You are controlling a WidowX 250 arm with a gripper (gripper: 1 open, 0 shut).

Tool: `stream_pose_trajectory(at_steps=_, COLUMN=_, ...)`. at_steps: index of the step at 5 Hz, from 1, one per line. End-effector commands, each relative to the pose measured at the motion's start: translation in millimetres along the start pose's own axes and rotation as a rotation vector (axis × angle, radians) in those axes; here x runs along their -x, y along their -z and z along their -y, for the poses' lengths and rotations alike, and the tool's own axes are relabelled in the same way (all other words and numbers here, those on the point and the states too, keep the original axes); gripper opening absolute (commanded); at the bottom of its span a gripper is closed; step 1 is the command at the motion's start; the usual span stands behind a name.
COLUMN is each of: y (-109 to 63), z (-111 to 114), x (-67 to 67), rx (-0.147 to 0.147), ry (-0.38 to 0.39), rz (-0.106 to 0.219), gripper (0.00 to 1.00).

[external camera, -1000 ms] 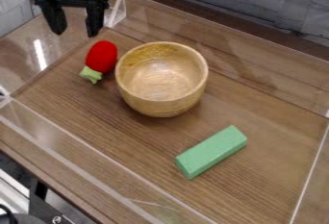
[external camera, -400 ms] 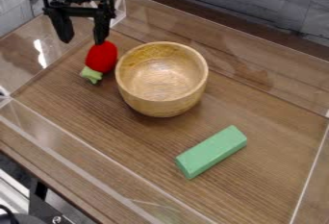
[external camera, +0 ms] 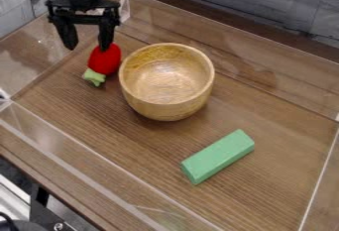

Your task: Move the red fruit to the right side of the table

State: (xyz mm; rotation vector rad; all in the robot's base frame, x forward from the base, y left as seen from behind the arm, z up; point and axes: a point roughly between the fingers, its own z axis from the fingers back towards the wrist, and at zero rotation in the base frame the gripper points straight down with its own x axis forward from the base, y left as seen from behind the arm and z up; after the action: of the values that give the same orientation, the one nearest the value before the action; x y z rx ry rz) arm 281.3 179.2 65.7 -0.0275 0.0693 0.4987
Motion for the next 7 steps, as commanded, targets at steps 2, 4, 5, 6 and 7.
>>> stream_pose_trajectory(at_steps=2, y=2.4, z=5.6, x=-6.2, rx=-0.01, ry=-0.036, rz=0.062, gripper=1.0)
stream_pose_trajectory(at_steps=4, y=23.8, z=12.8, x=-10.5, rx=-0.01, ry=0.114, rz=0.076, gripper=1.0)
stream_pose_trajectory(at_steps=5, y=25.1, z=14.6, x=-15.7, rx=-0.003, ry=0.117, rz=0.078, gripper=1.0)
stream_pose_trajectory(at_steps=6, y=25.6, z=16.0, x=-20.2, rx=0.004, ry=0.119, rz=0.078, gripper=1.0)
stream_pose_trajectory(at_steps=7, y=34.8, z=5.4, x=-29.9, rx=0.002, ry=0.103, rz=0.078, gripper=0.0)
